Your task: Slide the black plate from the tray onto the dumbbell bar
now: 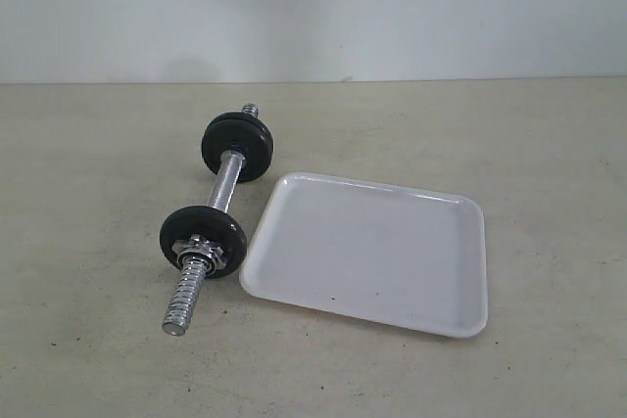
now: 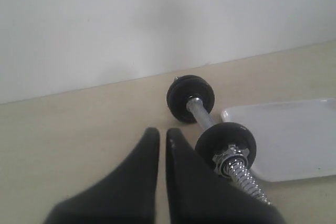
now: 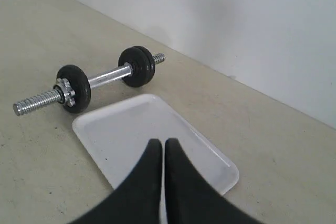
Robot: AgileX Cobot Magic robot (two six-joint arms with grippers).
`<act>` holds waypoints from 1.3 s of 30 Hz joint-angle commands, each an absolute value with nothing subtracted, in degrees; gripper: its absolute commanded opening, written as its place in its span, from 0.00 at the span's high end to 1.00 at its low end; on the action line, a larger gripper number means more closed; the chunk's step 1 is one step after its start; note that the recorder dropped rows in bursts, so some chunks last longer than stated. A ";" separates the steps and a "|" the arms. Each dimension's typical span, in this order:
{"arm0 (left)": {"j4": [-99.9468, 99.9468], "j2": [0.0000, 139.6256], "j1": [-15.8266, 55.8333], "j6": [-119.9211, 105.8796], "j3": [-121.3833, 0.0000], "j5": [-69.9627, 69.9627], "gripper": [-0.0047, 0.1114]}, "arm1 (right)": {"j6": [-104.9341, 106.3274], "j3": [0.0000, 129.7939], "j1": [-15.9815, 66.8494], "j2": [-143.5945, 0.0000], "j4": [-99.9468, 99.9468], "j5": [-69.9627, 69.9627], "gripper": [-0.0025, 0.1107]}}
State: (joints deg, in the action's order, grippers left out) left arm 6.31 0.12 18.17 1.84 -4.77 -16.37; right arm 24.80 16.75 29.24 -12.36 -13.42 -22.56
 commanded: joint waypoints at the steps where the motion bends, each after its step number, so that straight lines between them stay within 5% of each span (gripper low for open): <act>1: 8.60 0.00 18.46 1.62 -1.10 -12.32 0.92 | 23.62 11.67 29.16 -12.11 -12.56 -15.33 0.98; 15: 7.19 0.00 18.46 1.73 0.00 -7.74 0.92 | 21.46 0.00 29.16 -12.11 -15.26 3.61 0.98; 39: 4.91 0.00 18.46 1.62 0.00 -11.66 0.92 | 18.44 0.00 29.16 -12.11 -17.02 -5.44 0.98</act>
State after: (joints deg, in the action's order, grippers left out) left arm 5.41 0.12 18.17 1.84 -0.23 -11.62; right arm 20.41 -0.03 29.24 -12.36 -16.59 -5.26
